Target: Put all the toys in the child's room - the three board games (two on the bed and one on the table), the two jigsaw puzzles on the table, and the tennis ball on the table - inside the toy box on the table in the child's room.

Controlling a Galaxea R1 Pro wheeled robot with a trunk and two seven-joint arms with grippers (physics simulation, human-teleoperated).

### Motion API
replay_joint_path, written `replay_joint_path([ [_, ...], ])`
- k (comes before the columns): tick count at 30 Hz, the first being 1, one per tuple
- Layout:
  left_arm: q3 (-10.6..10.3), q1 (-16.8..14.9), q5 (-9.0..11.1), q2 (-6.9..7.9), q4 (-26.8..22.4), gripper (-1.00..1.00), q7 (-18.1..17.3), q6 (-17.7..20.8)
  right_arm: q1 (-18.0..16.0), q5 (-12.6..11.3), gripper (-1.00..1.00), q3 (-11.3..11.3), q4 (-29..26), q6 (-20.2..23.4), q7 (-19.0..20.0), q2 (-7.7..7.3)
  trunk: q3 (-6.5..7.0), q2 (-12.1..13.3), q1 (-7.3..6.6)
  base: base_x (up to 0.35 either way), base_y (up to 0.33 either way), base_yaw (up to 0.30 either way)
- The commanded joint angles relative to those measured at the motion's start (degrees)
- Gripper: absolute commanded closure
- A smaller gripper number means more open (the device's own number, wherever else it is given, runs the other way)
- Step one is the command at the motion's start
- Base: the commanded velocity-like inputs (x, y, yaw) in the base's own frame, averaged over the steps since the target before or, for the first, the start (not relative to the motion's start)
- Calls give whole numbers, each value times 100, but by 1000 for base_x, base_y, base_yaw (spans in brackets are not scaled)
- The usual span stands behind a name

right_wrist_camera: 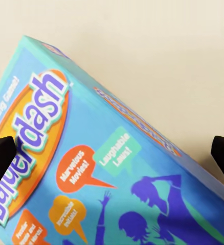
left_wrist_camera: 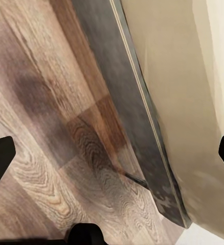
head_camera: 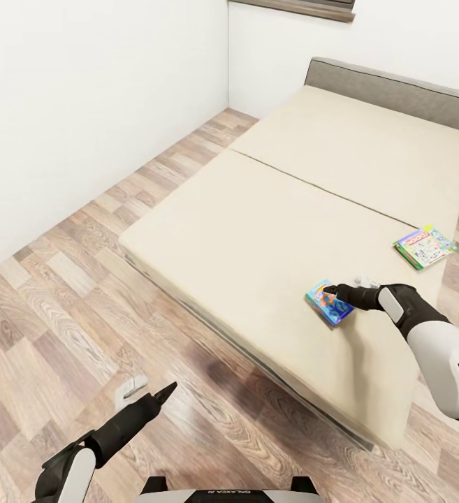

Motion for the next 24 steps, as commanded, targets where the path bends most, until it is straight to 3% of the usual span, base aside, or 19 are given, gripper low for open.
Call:
replay_joint_path([
  [1, 17, -3, 25, -6, -3, -100, -16, 48, 2, 39, -100, -13, 378, 49, -7, 1, -4, -2, 0, -12, 0, 0],
  [24, 22, -1, 24, -6, 9, -100, -3, 38, 10, 39, -100, 5, 378, 38, -7, 21, -4, -2, 0, -10, 0, 27],
])
